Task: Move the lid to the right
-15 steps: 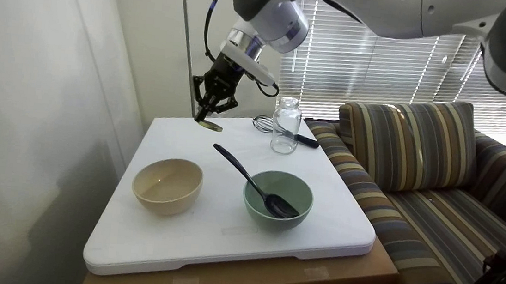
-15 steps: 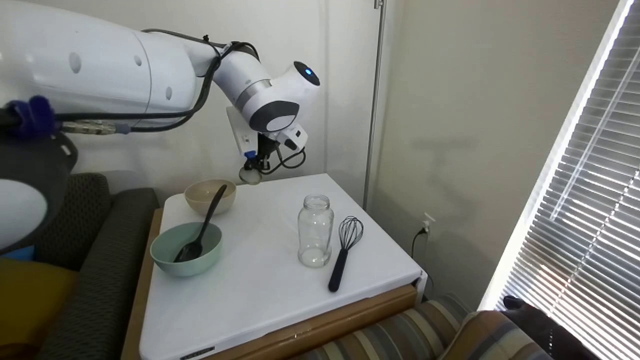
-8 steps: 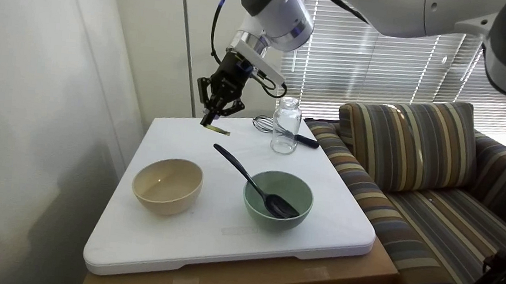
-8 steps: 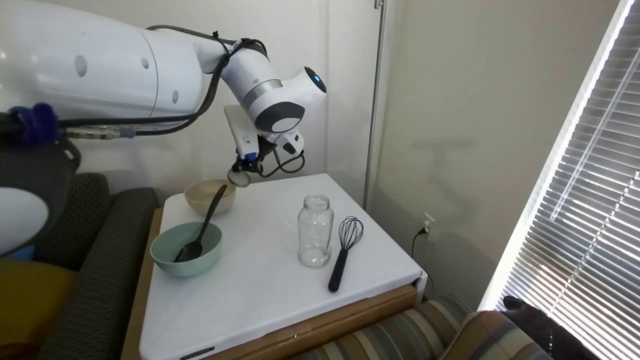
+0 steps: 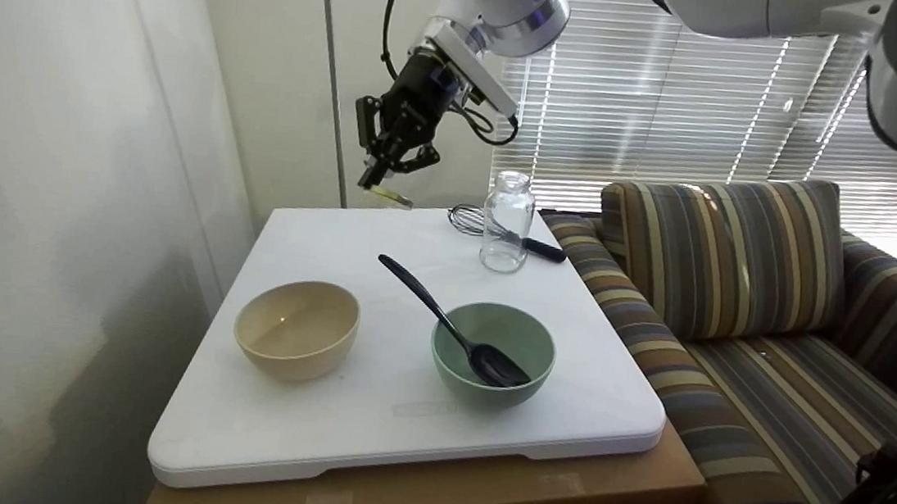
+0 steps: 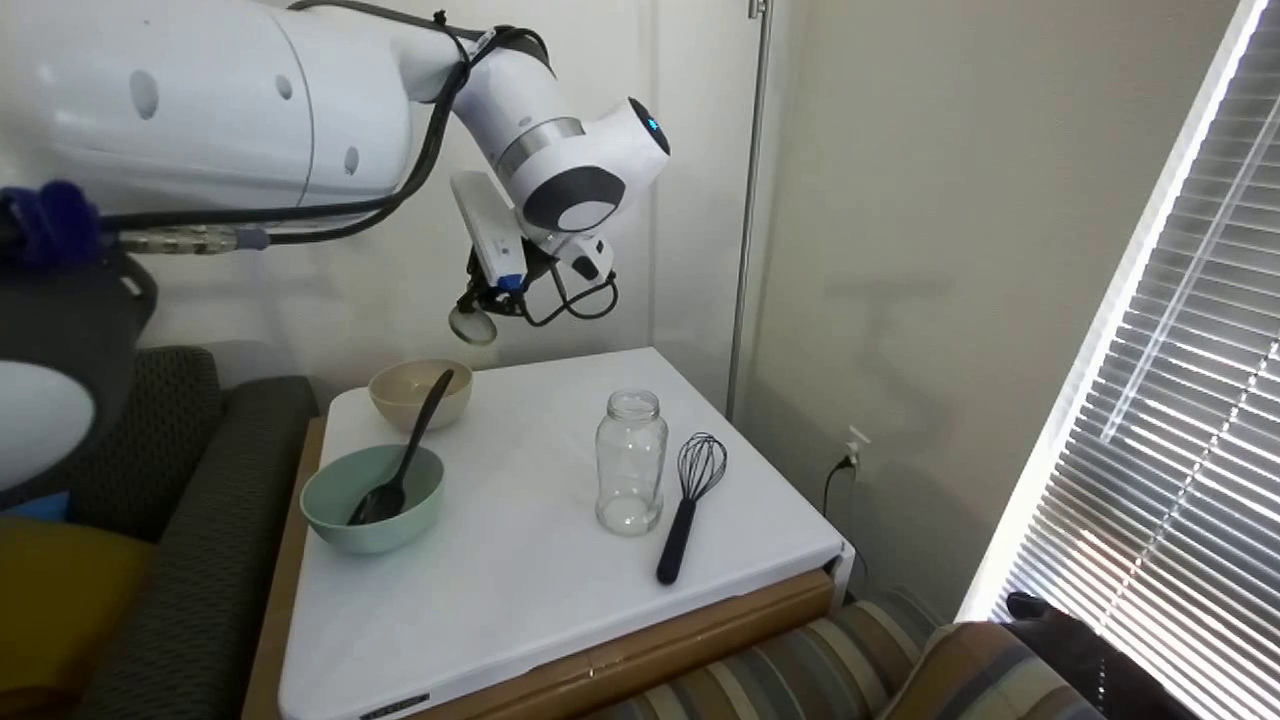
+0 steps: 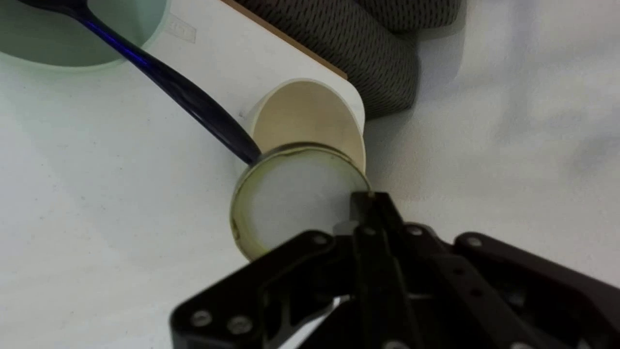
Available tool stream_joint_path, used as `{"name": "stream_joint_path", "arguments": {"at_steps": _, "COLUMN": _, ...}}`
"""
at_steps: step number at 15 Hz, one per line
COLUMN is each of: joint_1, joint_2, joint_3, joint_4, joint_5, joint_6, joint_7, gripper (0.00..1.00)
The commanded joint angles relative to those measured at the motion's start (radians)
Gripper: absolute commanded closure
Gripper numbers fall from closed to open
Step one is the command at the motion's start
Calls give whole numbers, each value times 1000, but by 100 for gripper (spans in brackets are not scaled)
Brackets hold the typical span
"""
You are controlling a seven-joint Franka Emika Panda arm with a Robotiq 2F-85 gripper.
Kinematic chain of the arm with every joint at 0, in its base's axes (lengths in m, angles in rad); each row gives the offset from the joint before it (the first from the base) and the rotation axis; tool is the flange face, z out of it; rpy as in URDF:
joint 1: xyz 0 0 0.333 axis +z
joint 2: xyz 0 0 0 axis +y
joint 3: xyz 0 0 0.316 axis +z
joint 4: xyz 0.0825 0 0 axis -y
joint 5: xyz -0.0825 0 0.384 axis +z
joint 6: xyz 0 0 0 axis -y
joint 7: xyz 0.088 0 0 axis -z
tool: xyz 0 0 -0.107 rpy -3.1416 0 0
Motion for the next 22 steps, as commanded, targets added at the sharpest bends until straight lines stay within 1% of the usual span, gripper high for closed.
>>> {"name": "stream_joint_path", "arguments": {"at_steps": 1, "joint_1": -63, "joint_2": -11, "joint_3": 30, "joint_4": -4, "joint_5": 119, "joint_6": -98, "joint_7": -60, "gripper": 99}}
{"name": "stream_joint_path", "arguments": {"at_steps": 3, "joint_1": -99, "joint_2": -15, "joint_3": 37, "joint_4": -23, "joint_5": 180, "joint_6": -140, "joint_7": -41, "gripper": 99}}
{"name": "stream_joint_path", "arguments": {"at_steps": 4, "joint_1": -111, "joint_2": -16, "joint_3": 25, "joint_4": -19, "joint_5": 198, "joint_6": -152, "joint_7": -7, "gripper": 99}}
{"name": "stream_joint_path", "arguments": {"at_steps": 5, "joint_1": -121, "joint_2": -5, "joint_3": 35, "joint_4": 7, "joint_5": 180, "joint_6": -158, "joint_7": 20, "gripper": 99}}
{"name": "stream_joint_path", "arguments": {"at_steps": 7, "joint_1": -132, "joint_2": -23, "joint_3": -1, "joint_4": 7, "joint_5": 148, "joint_6": -148, "joint_7": 35, "gripper": 99}}
{"name": "stream_joint_path", "arguments": {"at_steps": 9, "joint_1": -137, "joint_2": -35, "joint_3": -30, "joint_4": 11, "joint_5": 114, "joint_6": -166, "joint_7": 66, "gripper": 99}}
{"name": "stream_joint_path", "arguments": {"at_steps": 11, "joint_1": -126, "joint_2": -52, "joint_3": -75, "joint_4": 13, "joint_5": 66, "joint_6": -191, "joint_7": 134, "gripper": 99}}
{"name": "stream_joint_path", "arguments": {"at_steps": 13, "joint_1": -108, "joint_2": -69, "joint_3": -114, "joint_4": 15, "joint_5": 14, "joint_6": -207, "joint_7": 172, "gripper": 99}}
{"name": "stream_joint_path", "arguments": {"at_steps": 17, "joint_1": -63, "joint_2": -97, "joint_3": -184, "joint_4": 16, "joint_5": -90, "joint_6": -284, "joint_7": 243, "gripper": 99}}
{"name": "stream_joint_path", "arguments": {"at_steps": 20, "joint_1": -41, "joint_2": -102, "joint_3": -240, "joint_4": 16, "joint_5": -169, "joint_6": -370, "joint_7": 250, "gripper": 99}}
{"name": "stream_joint_path", "arguments": {"at_steps": 22, "joint_1": -28, "joint_2": -98, "joint_3": -284, "joint_4": 16, "joint_5": -232, "joint_6": -424, "joint_7": 228, "gripper": 99}}
